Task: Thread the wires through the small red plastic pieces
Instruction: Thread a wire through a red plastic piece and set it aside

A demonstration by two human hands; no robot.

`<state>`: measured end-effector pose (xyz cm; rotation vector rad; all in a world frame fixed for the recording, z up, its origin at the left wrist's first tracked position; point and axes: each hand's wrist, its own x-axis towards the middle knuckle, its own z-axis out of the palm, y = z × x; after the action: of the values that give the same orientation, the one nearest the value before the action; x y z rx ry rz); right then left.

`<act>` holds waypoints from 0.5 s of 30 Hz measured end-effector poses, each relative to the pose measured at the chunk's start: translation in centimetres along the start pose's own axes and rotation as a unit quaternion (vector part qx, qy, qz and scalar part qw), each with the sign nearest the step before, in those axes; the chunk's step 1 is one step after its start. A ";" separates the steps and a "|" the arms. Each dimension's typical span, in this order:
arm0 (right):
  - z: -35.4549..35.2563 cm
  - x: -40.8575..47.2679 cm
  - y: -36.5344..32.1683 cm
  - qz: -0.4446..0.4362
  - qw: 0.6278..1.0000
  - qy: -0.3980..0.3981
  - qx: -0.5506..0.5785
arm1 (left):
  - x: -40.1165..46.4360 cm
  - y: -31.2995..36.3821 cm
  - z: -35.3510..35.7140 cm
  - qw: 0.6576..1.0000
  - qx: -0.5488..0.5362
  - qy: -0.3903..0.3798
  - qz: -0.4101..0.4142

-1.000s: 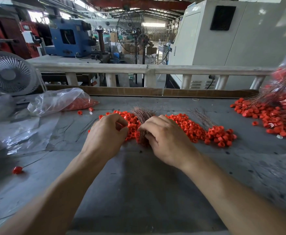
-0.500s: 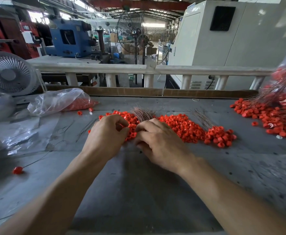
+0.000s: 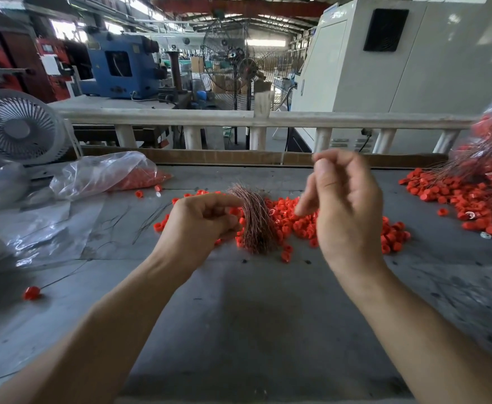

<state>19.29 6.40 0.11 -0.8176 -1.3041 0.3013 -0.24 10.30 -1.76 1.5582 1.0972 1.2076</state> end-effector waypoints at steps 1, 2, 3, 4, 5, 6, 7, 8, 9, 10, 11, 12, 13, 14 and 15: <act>-0.4 0.4 -0.1 0.020 0.999 0.038 0.025 | 0.0 -0.1 0.1 1.000 -0.008 -0.004 0.006; -0.7 0.8 0.0 0.043 0.995 0.071 0.054 | 0.0 -0.1 0.2 1.000 -0.018 -0.009 0.010; -1.1 1.1 0.0 0.068 0.990 0.095 0.081 | -0.1 -0.1 0.3 0.999 -0.031 -0.015 0.014; -1.4 1.3 0.1 0.096 0.985 0.105 0.099 | -0.1 -0.1 0.4 0.999 -0.044 -0.022 0.017; -1.6 1.3 0.1 0.123 0.982 0.098 0.106 | -0.2 -0.2 0.5 0.998 -0.052 -0.028 0.021; -1.7 1.2 0.3 0.146 0.981 0.076 0.100 | -0.2 -0.2 0.6 0.998 -0.056 -0.032 0.026; -1.7 0.9 0.4 0.165 0.982 0.042 0.083 | -0.2 -0.2 0.7 0.997 -0.057 -0.036 0.032; -1.6 0.6 0.5 0.179 0.982 0.006 0.060 | -0.3 -0.2 0.7 0.997 -0.055 -0.040 0.038; -1.4 0.3 0.5 0.190 0.981 -0.028 0.040 | -0.3 -0.2 0.8 0.997 -0.053 -0.043 0.045; -1.1 0.0 0.6 0.197 0.978 -0.055 0.026 | -0.4 -0.2 0.9 0.996 -0.051 -0.045 0.051; -0.8 -0.2 0.6 0.199 0.977 -0.077 0.014 | -0.4 -0.1 0.9 0.996 -0.053 -0.046 0.056; -0.5 -0.5 0.7 0.196 0.976 -0.097 -0.002 | -0.4 -0.1 0.9 0.995 -0.058 -0.047 0.059; -0.3 -0.8 0.7 0.190 0.975 -0.114 -0.019 | -0.4 0.0 0.9 0.995 -0.066 -0.047 0.060; -0.1 -1.0 0.8 0.183 0.974 -0.127 -0.033 | -0.4 0.0 0.9 0.994 -0.074 -0.047 0.061; 0.1 -1.2 0.9 0.178 0.974 -0.135 -0.040 | -0.4 0.0 0.9 0.994 -0.080 -0.047 0.063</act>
<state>19.06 6.33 -1.40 -1.1105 -1.4250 0.6666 0.59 9.84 -2.01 1.5616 0.8313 1.2594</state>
